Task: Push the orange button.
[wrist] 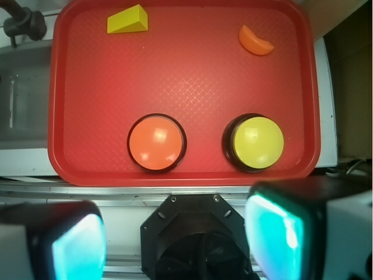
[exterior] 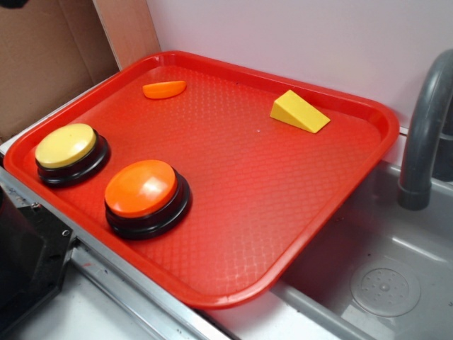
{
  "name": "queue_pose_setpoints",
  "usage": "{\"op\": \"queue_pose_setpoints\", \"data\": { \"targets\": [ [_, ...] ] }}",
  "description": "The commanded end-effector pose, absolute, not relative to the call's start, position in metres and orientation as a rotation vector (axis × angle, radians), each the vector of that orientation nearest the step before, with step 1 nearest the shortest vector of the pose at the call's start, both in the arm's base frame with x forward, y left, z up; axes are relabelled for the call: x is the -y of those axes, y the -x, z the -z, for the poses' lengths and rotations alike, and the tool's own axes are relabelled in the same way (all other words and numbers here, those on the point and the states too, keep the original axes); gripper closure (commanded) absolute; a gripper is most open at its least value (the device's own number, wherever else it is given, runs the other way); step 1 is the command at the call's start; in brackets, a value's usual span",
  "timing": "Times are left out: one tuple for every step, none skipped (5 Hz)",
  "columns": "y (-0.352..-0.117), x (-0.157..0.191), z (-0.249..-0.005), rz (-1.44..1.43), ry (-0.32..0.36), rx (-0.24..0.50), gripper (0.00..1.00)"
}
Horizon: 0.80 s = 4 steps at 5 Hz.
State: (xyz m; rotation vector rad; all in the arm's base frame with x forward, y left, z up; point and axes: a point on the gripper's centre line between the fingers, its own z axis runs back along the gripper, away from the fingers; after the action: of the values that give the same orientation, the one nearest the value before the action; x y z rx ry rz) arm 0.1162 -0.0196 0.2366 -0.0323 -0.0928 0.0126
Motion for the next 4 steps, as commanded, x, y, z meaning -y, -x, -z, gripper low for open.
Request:
{"op": "queue_pose_setpoints", "data": {
  "targets": [
    [-0.116, 0.02, -0.237, -0.013, 0.032, 0.093, 0.0],
    [-0.135, -0.012, -0.187, 0.039, 0.044, 0.01, 0.0],
    [-0.142, 0.004, -0.142, 0.114, -0.024, 0.126, 0.0],
    [-0.153, 0.012, -0.091, 0.175, -0.082, 0.144, 0.0]
  ]
}}
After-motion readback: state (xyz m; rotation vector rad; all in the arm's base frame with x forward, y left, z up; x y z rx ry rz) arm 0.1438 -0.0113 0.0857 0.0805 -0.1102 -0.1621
